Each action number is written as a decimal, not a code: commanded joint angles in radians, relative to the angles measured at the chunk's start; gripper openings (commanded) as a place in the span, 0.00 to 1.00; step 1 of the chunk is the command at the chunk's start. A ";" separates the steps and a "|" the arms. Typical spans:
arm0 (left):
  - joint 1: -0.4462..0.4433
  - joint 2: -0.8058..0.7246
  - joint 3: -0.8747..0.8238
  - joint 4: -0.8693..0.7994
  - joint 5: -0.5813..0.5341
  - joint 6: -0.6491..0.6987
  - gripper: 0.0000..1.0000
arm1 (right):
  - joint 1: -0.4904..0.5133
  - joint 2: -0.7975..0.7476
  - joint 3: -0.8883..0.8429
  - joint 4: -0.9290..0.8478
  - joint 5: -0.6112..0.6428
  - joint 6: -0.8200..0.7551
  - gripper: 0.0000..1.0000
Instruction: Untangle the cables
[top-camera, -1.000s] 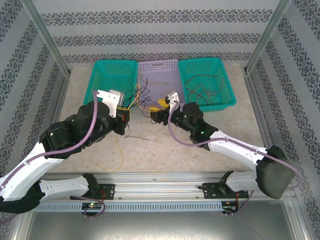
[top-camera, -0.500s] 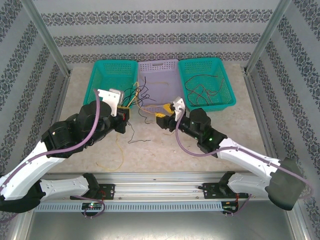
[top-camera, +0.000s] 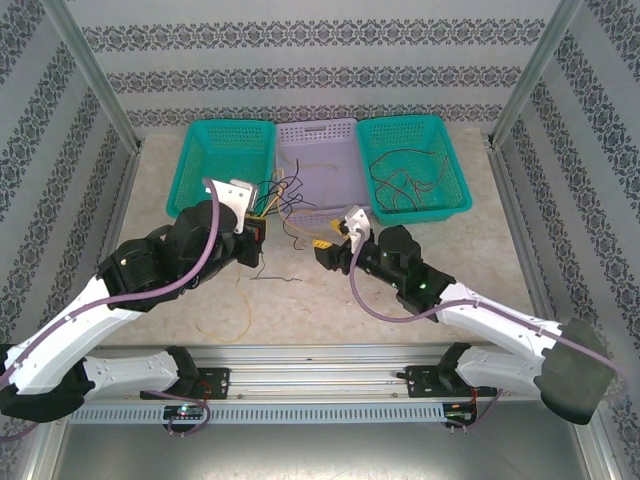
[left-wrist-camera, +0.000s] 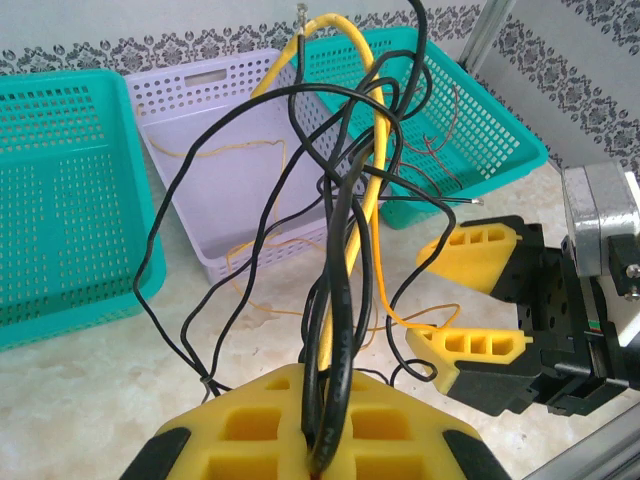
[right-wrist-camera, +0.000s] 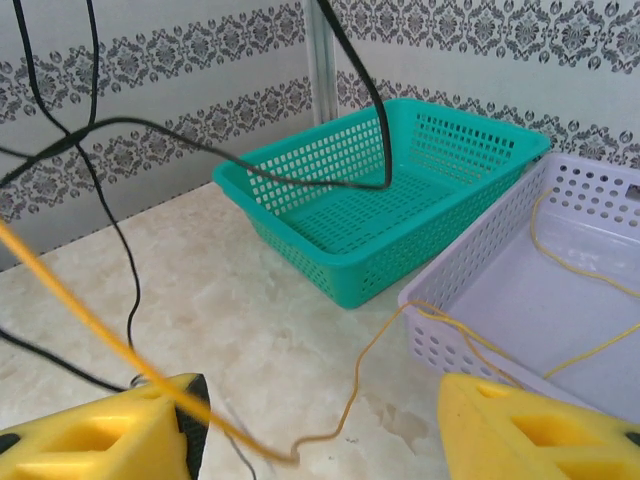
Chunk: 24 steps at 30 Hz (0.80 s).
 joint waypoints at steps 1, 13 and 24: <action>-0.007 -0.004 -0.015 0.043 0.013 -0.014 0.00 | 0.014 0.026 0.061 0.040 0.008 -0.042 0.59; 0.000 -0.019 -0.049 0.023 0.000 -0.012 0.00 | 0.011 -0.059 0.066 -0.061 0.142 -0.078 0.00; 0.024 -0.015 -0.133 0.009 -0.037 0.008 0.03 | -0.191 -0.327 0.119 -0.340 0.269 0.008 0.00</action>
